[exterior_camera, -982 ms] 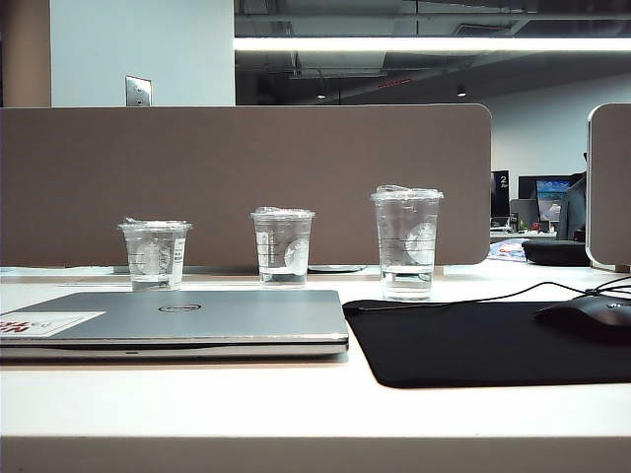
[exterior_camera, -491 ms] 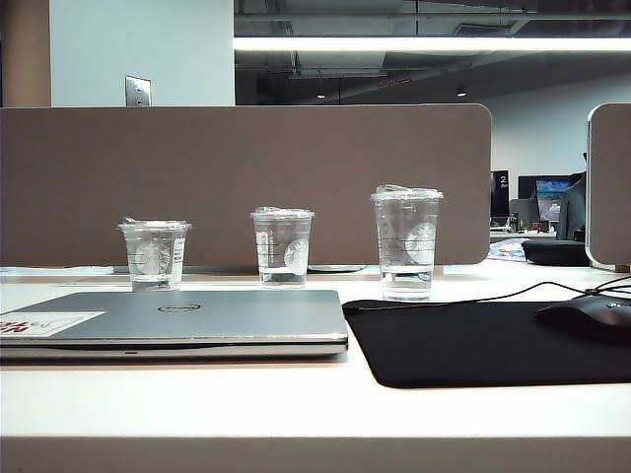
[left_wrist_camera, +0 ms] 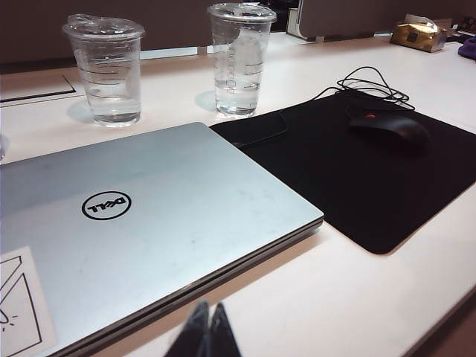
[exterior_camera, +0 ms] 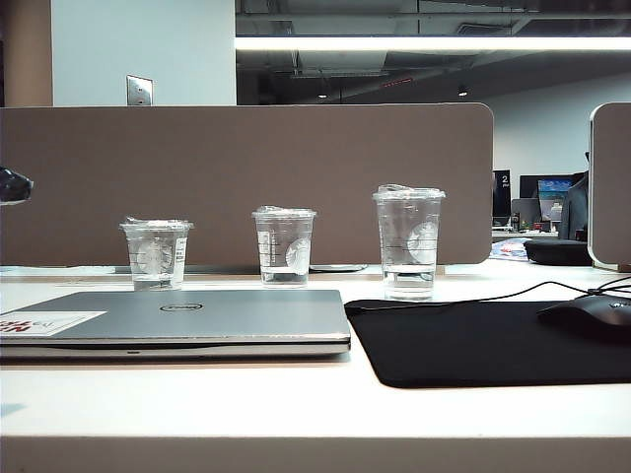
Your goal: Pick up the coffee cup on the right and place it on the right side of the laptop.
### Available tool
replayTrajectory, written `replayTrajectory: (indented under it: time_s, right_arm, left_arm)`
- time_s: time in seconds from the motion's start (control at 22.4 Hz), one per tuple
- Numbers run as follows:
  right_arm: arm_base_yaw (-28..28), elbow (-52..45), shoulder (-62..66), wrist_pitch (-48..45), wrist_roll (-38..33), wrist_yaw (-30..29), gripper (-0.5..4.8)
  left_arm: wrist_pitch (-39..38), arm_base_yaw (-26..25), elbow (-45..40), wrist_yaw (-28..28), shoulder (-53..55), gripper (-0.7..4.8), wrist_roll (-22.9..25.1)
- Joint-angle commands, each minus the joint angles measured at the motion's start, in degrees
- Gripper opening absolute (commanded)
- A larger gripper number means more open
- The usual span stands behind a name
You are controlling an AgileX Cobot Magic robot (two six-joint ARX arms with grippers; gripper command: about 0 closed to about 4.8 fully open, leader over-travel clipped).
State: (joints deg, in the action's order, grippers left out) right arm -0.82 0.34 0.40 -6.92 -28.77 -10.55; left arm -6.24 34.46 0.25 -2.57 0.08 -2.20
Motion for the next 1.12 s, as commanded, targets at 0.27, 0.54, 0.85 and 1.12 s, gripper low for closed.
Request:
replayTrajectory:
  time_s: [0.27, 0.54, 0.85, 1.12]
  right_arm:
    - [2.78, 13.77, 28.76, -14.99, 17.57, -4.79, 1.20]
    - [9.62, 27.47, 68.98, -29.35, 23.34, -6.38, 4.79]
    - [13.99, 46.69, 103.08, -33.03, 34.77, -3.28, 4.79]
    - [14.19, 53.68, 112.67, -34.75, 34.34, 1.88, 4.79]
  left_arm:
    - [0.70, 0.00, 0.17, -0.11, 0.00, -0.05, 0.22]
    - [0.70, 0.00, 0.17, -0.09, 0.00, -0.05, 0.22]
    - [0.72, 0.04, 0.17, -0.02, 0.00, -0.05, 0.22]
    - [0.72, 0.04, 0.17, -0.04, 0.00, -0.05, 0.22]
